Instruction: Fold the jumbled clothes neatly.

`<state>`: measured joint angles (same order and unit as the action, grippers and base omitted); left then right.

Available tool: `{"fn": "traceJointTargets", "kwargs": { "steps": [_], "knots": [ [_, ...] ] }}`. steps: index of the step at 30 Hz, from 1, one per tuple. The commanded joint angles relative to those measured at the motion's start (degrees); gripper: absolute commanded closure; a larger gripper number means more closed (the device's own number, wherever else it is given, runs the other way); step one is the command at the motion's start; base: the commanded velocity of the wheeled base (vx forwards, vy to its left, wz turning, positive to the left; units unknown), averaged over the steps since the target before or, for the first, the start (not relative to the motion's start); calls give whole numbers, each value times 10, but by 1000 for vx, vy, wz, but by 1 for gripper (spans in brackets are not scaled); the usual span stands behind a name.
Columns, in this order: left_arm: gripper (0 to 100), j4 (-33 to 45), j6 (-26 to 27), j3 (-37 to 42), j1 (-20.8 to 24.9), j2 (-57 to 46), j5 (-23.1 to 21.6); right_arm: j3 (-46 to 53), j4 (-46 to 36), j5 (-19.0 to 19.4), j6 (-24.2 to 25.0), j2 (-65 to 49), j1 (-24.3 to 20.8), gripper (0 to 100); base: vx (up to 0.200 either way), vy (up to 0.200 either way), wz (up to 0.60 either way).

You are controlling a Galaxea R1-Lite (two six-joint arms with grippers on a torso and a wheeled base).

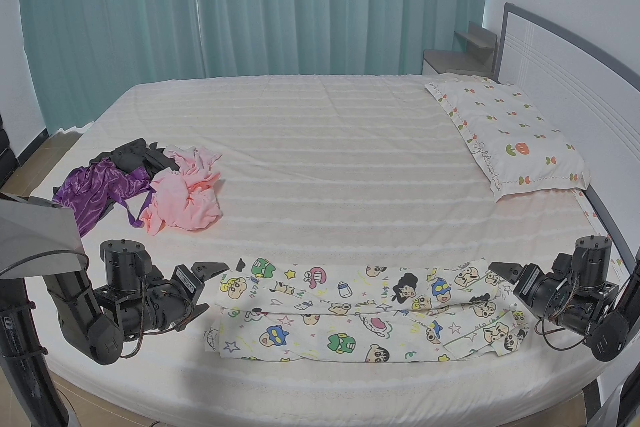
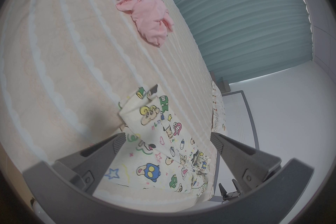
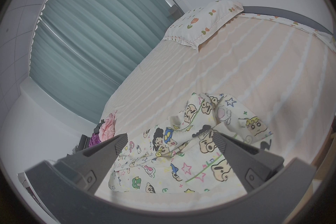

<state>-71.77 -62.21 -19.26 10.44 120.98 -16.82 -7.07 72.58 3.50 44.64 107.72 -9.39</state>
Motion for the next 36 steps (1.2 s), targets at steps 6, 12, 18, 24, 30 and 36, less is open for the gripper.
{"fn": "traceJointTargets", "kwargs": {
  "steps": [6, 12, 18, 24, 30, 36],
  "knots": [
    [0, 2, 82, -31, 13, 7, -1, 7, 0, 2, 0, 12, 1, 0, 0, 0, 0],
    [0, 108, 217, -147, 17, 22, -11, 13, 1, 7, -1, 14, -4, 0, 0, 0, 0],
    [0, 363, 258, -307, 28, 26, -110, 17, 1, 7, -1, 14, -5, 0, 0, 0, 0],
    [0, 400, 296, -348, 37, 71, -124, 18, 1, 7, -2, 15, -9, 0, 0, 0, 0],
    [0, 399, 306, -349, 44, 92, -124, 25, 9, 6, -3, 20, -16, 0, 0, 0, 0],
    [0, 398, 307, -356, 50, 109, -123, 47, 71, 5, -3, 50, -20, 0, 0, 0, 0]
  ]
}}
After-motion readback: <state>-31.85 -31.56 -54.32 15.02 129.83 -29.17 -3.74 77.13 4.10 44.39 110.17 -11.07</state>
